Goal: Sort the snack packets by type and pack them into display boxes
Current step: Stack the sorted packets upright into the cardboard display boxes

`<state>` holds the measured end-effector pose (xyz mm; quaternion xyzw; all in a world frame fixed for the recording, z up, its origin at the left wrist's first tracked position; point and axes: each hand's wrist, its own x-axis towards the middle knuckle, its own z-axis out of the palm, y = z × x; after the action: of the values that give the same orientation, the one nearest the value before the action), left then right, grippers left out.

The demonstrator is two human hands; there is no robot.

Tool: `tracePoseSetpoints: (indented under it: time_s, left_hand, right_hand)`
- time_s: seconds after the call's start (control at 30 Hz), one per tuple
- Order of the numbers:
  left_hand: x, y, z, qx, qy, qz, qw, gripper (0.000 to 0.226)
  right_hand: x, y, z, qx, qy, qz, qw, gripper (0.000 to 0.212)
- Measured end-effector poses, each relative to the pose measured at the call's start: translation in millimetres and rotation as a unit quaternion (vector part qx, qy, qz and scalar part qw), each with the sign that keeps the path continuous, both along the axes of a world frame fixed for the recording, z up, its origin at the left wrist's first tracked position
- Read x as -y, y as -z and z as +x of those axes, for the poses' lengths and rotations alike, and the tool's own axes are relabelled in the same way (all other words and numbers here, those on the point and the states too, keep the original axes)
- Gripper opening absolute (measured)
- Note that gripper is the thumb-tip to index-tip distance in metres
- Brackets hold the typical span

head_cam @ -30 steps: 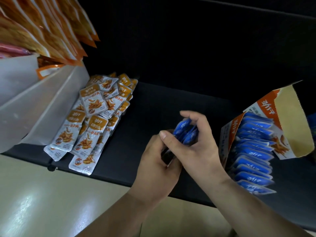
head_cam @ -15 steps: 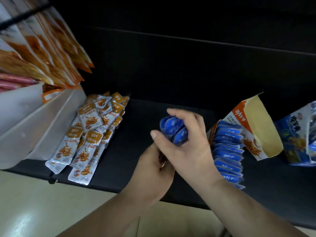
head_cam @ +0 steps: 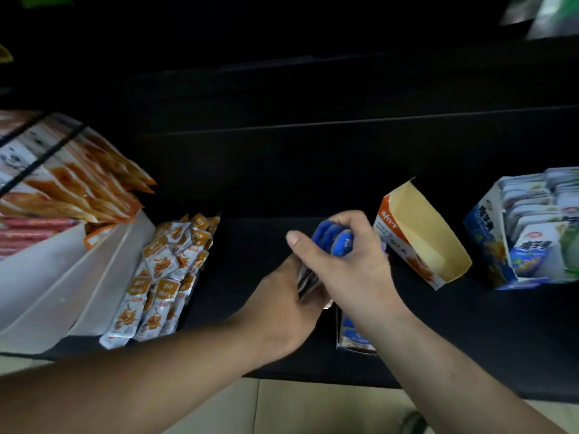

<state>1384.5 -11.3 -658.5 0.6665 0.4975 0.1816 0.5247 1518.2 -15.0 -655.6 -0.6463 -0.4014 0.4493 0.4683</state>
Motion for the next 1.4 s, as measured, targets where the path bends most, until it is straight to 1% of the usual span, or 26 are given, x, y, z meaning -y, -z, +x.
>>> tracePoseSetpoints:
  time_s: [0.07,0.13,0.2,0.23,0.3,0.37,0.43,0.47,0.53,0.57,0.67,0.73,0.8,0.83,0.93,1.0,1.13,1.23,1.33,1.4]
  left_hand:
    - [3.5,1.9,10.8,-0.011,-0.001,0.016,1.000,0.030]
    - [7.7,7.0,13.9,-0.023,-0.016,0.009,1.000,0.024]
    - [14.2,14.6,14.4,-0.032,-0.020,-0.014,0.999,0.019]
    - [19.0,17.4,14.7,-0.043,-0.014,-0.017,0.999,0.018]
    - [28.7,23.1,17.1,-0.045,-0.019,-0.027,0.998,0.018]
    - [36.3,27.5,21.0,-0.024,-0.053,-0.041,0.997,0.018]
    - [41.0,28.3,24.8,0.005,-0.089,-0.040,0.995,0.019]
    - [42.5,28.4,27.1,0.014,-0.090,-0.035,0.995,0.019]
    - [44.9,26.2,33.3,0.008,-0.065,-0.032,0.997,0.019]
    - [45.5,26.9,36.6,0.005,-0.050,-0.033,0.998,0.019]
    - [43.5,30.3,43.1,-0.020,-0.012,-0.021,1.000,0.016]
    - [38.8,32.9,43.4,-0.056,0.009,0.005,0.998,0.015]
    - [34.0,33.8,42.4,-0.065,0.000,0.026,0.998,0.015]
    - [32.6,34.0,42.4,-0.050,-0.011,0.029,0.998,0.019]
    - [33.7,31.0,45.5,-0.001,-0.022,0.029,0.999,0.057]
    - [34.8,28.9,45.1,0.007,-0.020,0.034,0.999,0.071]
    - [32.2,16.9,42.7,0.003,0.015,0.044,0.999,0.077]
    - [23.5,7.0,42.1,0.013,0.045,0.051,0.998,0.078]
    - [18.1,2.5,43.7,0.040,0.054,0.007,0.998,0.080]
    - [21.1,2.5,44.8,0.027,0.047,-0.019,0.998,0.083]
  right_hand:
    - [2.0,-3.3,20.9,-0.049,-0.070,-0.020,0.996,0.043]
    - [5.2,-3.5,50.0,-0.097,-0.158,-0.033,0.982,0.043]
    - [13.8,0.0,76.4,-0.108,-0.223,-0.039,0.968,0.048]
    - [18.9,4.0,84.5,-0.098,-0.232,-0.042,0.967,0.050]
    - [25.9,13.3,92.0,-0.062,-0.229,-0.038,0.971,0.049]
    - [28.0,19.7,94.1,-0.037,-0.218,-0.034,0.975,0.047]
    - [27.0,22.0,96.8,-0.028,-0.215,-0.033,0.976,0.046]
    - [27.3,21.8,97.6,-0.030,-0.223,-0.036,0.974,0.046]
    - [27.8,19.1,95.4,-0.041,-0.230,-0.042,0.971,0.047]
    - [27.4,20.0,93.3,-0.061,-0.219,-0.040,0.973,0.048]
    - [26.6,26.9,85.9,-0.147,-0.165,-0.025,0.975,0.051]
    - [26.4,29.0,81.9,-0.154,-0.148,-0.006,0.977,0.054]
    - [26.5,30.6,80.1,-0.164,-0.138,0.002,0.977,0.057]
    - [26.4,30.3,80.0,-0.177,-0.137,0.003,0.974,0.059]
    - [27.2,27.1,78.9,-0.210,-0.151,0.014,0.966,0.069]
    - [28.5,24.4,78.3,-0.210,-0.165,0.029,0.963,0.073]
    - [29.5,17.3,81.8,-0.163,-0.181,0.045,0.969,0.068]
    - [26.1,10.7,87.0,-0.145,-0.159,0.075,0.974,0.062]
    - [22.7,9.1,91.1,-0.141,-0.121,0.093,0.978,0.057]
    - [22.0,11.2,92.1,-0.137,-0.113,0.083,0.981,0.055]
